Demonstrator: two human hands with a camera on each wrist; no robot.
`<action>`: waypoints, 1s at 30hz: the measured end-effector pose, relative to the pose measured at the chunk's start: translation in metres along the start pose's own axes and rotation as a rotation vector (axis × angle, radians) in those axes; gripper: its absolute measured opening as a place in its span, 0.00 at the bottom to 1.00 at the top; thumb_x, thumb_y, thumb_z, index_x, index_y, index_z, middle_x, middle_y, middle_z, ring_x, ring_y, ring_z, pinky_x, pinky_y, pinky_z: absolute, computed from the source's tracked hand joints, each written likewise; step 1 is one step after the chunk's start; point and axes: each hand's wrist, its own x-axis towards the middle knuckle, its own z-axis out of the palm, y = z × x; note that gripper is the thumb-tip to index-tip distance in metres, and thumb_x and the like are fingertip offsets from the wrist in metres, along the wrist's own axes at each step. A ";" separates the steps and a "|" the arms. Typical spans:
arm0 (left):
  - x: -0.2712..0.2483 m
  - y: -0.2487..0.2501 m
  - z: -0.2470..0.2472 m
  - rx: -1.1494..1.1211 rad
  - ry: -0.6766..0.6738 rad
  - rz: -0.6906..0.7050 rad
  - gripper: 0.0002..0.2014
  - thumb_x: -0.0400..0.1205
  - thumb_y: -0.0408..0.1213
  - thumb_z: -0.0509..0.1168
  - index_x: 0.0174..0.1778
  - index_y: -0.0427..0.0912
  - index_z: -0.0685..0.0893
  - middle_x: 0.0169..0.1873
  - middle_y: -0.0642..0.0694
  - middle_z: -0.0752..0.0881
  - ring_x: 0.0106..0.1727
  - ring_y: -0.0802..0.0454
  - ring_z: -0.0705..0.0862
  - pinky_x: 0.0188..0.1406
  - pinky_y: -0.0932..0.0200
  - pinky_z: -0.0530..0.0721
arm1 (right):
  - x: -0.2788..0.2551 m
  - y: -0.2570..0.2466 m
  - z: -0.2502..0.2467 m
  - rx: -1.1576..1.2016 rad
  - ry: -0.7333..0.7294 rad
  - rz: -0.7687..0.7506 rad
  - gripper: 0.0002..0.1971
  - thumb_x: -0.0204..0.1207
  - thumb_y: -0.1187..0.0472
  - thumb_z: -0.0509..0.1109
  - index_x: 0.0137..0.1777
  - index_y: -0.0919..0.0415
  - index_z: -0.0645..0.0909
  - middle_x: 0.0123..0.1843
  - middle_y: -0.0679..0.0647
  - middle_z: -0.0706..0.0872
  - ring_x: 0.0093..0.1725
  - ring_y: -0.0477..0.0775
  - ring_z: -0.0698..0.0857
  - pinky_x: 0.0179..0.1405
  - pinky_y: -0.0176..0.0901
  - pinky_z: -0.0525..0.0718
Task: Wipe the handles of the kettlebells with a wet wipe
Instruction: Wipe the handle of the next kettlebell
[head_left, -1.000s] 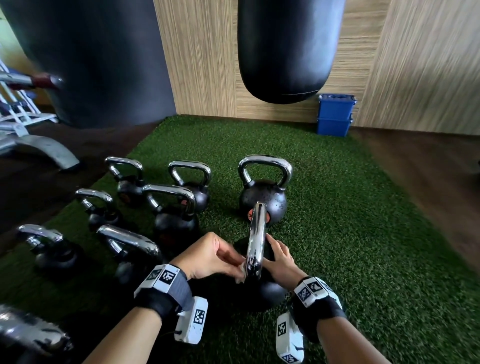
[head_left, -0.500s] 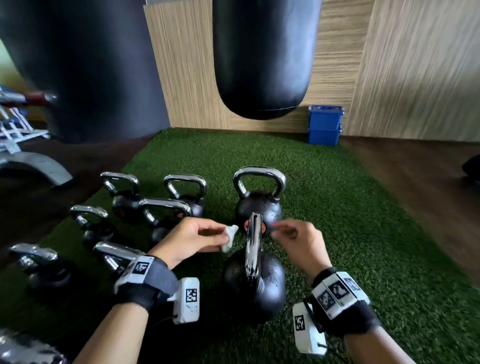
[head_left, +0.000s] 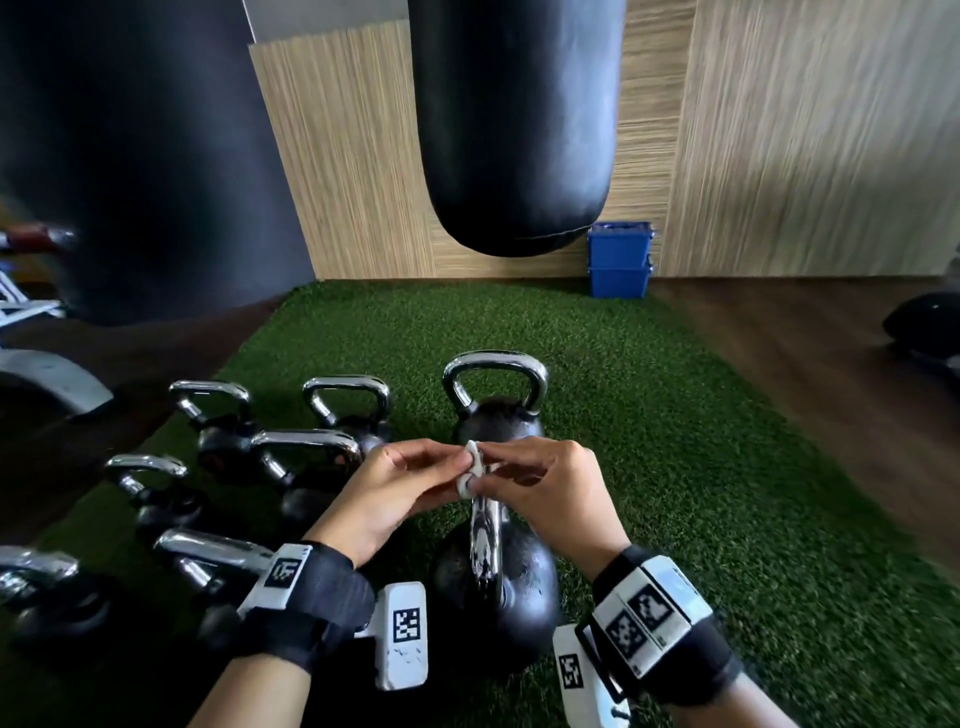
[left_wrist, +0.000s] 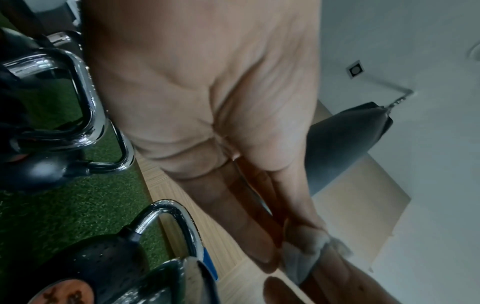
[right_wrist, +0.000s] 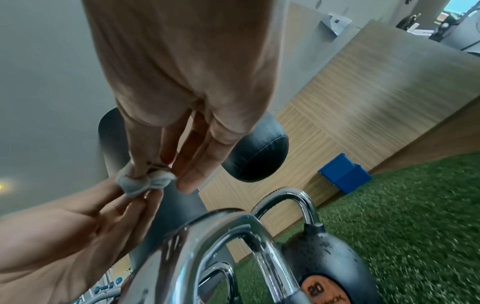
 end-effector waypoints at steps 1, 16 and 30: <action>0.000 -0.002 0.001 0.037 0.010 -0.015 0.13 0.68 0.47 0.79 0.44 0.44 0.97 0.43 0.46 0.95 0.45 0.54 0.92 0.45 0.62 0.91 | -0.001 0.002 0.001 -0.003 0.019 0.005 0.18 0.63 0.58 0.88 0.54 0.54 0.94 0.48 0.45 0.94 0.44 0.38 0.91 0.51 0.36 0.89; 0.049 -0.088 -0.038 0.805 0.188 -0.202 0.12 0.91 0.40 0.62 0.63 0.51 0.91 0.56 0.46 0.92 0.60 0.45 0.87 0.62 0.51 0.83 | 0.017 0.086 0.001 -0.130 0.093 0.420 0.07 0.67 0.51 0.84 0.43 0.52 0.95 0.38 0.45 0.94 0.39 0.44 0.92 0.48 0.47 0.92; 0.049 -0.151 -0.010 0.411 0.233 -0.411 0.21 0.94 0.33 0.48 0.77 0.22 0.72 0.75 0.21 0.76 0.77 0.23 0.75 0.68 0.48 0.75 | 0.024 0.131 0.058 -0.213 0.056 0.481 0.04 0.75 0.61 0.77 0.46 0.58 0.93 0.40 0.55 0.94 0.42 0.52 0.89 0.43 0.39 0.83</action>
